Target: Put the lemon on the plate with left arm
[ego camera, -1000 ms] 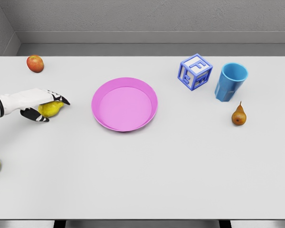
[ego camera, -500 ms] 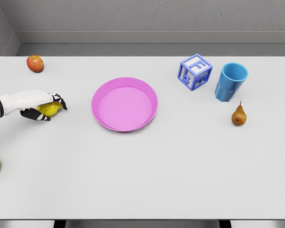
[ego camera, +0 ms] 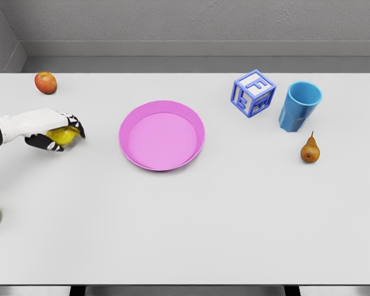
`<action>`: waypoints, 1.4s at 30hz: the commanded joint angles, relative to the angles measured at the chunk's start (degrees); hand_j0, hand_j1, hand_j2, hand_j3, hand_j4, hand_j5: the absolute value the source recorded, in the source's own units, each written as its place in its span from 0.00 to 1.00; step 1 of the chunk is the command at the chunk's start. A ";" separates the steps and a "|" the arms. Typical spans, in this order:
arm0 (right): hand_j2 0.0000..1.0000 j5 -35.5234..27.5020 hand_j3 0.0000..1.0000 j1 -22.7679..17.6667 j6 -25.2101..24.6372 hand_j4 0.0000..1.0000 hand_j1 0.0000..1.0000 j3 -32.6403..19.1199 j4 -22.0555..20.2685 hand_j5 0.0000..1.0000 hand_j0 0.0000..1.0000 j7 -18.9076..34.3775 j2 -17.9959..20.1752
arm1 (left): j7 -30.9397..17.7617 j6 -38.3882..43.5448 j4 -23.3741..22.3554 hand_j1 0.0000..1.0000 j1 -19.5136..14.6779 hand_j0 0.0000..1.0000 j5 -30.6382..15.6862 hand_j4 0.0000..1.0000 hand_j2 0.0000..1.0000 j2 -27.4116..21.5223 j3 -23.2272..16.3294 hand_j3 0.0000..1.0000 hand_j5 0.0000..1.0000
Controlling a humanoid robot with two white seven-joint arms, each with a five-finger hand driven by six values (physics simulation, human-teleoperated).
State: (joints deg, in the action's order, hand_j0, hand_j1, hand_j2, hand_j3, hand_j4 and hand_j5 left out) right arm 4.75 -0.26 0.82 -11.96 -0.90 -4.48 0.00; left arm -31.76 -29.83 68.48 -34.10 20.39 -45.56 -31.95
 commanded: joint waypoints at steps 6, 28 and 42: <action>1.00 0.00 1.00 0.00 -0.03 1.00 1.00 0.00 -0.07 1.00 1.00 0.00 0.00 | 0.03 0.39 1.92 0.59 -0.88 0.59 -0.62 0.59 0.59 -0.06 0.05 0.59 0.59; 1.00 0.00 1.00 0.00 -0.03 1.00 1.00 0.00 0.02 1.00 1.00 0.00 0.00 | -0.23 0.56 8.87 0.58 -1.41 0.58 0.00 0.58 0.58 3.81 -1.01 0.58 0.58; 1.00 0.00 1.00 0.00 -0.03 1.00 1.00 0.00 0.02 1.00 1.00 0.00 0.00 | -0.67 0.65 9.84 0.56 -3.60 0.56 0.88 0.56 0.56 8.64 -3.73 0.56 0.56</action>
State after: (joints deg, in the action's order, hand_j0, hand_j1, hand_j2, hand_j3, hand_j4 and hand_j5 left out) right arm 4.75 -0.26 0.80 -11.96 -0.90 -4.49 0.00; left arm -32.42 -29.35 78.25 -37.71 21.40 -37.58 -35.06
